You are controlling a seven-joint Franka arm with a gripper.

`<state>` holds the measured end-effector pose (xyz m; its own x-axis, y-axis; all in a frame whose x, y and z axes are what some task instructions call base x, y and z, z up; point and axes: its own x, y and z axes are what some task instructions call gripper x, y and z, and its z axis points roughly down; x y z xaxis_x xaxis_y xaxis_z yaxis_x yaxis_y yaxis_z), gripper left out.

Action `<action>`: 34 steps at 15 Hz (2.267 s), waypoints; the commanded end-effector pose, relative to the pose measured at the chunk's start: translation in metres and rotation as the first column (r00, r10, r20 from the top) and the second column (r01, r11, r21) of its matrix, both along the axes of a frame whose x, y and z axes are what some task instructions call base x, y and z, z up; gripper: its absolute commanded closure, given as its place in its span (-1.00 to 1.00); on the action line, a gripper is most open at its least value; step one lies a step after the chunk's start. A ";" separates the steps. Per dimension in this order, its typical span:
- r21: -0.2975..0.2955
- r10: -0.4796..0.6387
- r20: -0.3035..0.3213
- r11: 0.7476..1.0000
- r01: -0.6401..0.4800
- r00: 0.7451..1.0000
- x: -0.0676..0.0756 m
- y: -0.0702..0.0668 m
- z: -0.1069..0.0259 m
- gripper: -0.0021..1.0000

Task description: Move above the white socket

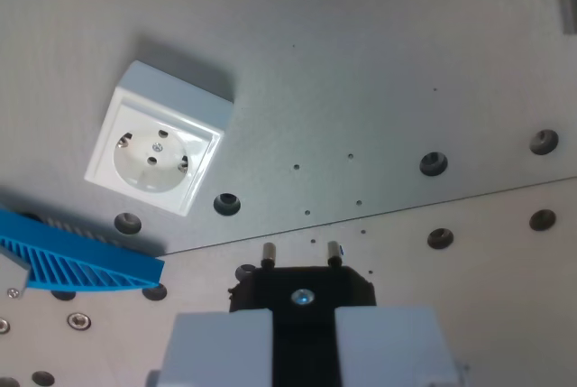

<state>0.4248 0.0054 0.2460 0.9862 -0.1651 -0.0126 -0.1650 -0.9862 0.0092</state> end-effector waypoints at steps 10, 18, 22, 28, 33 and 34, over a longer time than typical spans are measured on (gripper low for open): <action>-0.017 0.364 0.084 0.931 -0.364 0.928 -0.009 0.016 -0.034 1.00; -0.031 0.574 0.078 0.819 -0.573 0.815 -0.014 0.032 -0.059 1.00; -0.045 0.660 0.079 0.751 -0.658 0.747 -0.016 0.039 -0.073 1.00; -0.074 0.763 0.074 0.646 -0.760 0.642 -0.021 0.052 -0.094 1.00; -0.087 0.817 0.058 0.576 -0.813 0.573 -0.024 0.062 -0.110 1.00; -0.089 0.823 0.056 0.568 -0.818 0.565 -0.024 0.064 -0.113 1.00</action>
<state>0.4030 0.0691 0.1419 0.8413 0.5403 -0.0172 0.5404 -0.8414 0.0024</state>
